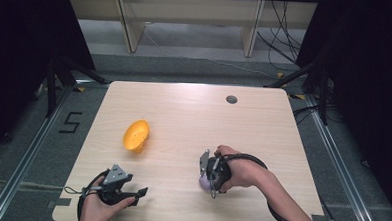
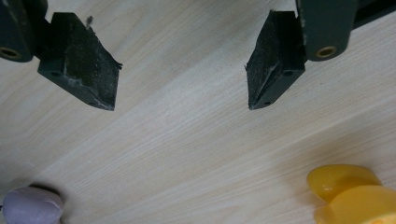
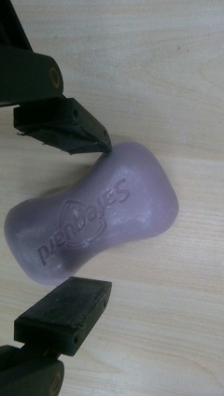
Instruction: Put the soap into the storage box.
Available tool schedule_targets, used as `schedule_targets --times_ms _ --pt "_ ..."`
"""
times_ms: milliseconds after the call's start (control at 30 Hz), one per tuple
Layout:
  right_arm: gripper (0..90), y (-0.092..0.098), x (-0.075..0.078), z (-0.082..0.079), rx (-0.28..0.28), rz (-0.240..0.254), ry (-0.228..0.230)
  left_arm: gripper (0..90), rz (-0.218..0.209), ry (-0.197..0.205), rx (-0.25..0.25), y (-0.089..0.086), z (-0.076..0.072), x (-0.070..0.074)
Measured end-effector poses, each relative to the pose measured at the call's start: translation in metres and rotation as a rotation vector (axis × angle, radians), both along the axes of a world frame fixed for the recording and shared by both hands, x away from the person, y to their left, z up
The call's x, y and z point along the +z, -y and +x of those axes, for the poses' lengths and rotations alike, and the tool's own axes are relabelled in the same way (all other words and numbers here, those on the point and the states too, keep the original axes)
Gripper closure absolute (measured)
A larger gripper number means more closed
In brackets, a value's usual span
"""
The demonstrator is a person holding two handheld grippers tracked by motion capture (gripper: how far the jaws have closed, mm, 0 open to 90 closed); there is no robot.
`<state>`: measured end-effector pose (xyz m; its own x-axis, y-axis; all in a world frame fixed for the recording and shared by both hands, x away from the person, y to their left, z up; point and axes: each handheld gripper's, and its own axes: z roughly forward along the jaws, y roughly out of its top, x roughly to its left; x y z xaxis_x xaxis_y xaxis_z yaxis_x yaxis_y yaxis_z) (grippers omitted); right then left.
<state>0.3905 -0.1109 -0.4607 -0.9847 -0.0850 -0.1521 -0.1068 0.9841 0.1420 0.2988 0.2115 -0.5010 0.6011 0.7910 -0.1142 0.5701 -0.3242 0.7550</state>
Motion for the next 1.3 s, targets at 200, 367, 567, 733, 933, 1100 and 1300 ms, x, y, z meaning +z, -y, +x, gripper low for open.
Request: schedule_targets --times_ms 200,367,567,733,933,1100,1300 --pt "27.8 -0.001 -0.002 -0.001 -0.024 -0.006 -0.023 24.8 0.001 0.0 -0.001 0.0 0.0 0.0" --pt "28.1 -0.002 -0.003 0.0 -0.02 -0.008 -0.033 24.9 0.002 -0.004 0.002 0.0 0.0 0.0" --pt "30.3 -0.005 -0.008 0.001 -0.008 -0.032 -0.036 24.9 0.011 -0.003 -0.004 -0.001 0.0 0.0" --pt "33.6 -0.005 -0.01 0.002 -0.016 -0.044 -0.041 24.9 0.021 -0.007 0.002 -0.001 0.001 0.0" --pt "40.2 -0.004 -0.01 0.004 -0.044 -0.048 -0.062 25.1 0.008 -0.008 -0.006 0.0 0.0 0.001" --pt "45.1 -0.004 -0.01 0.005 -0.062 -0.048 -0.065 25.2 0.007 -0.002 -0.001 0.0 0.0 0.0" --pt "48.8 -0.003 -0.01 0.006 -0.147 -0.043 -0.072 25.5 0.007 -0.007 -0.005 0.0 0.0 0.001"
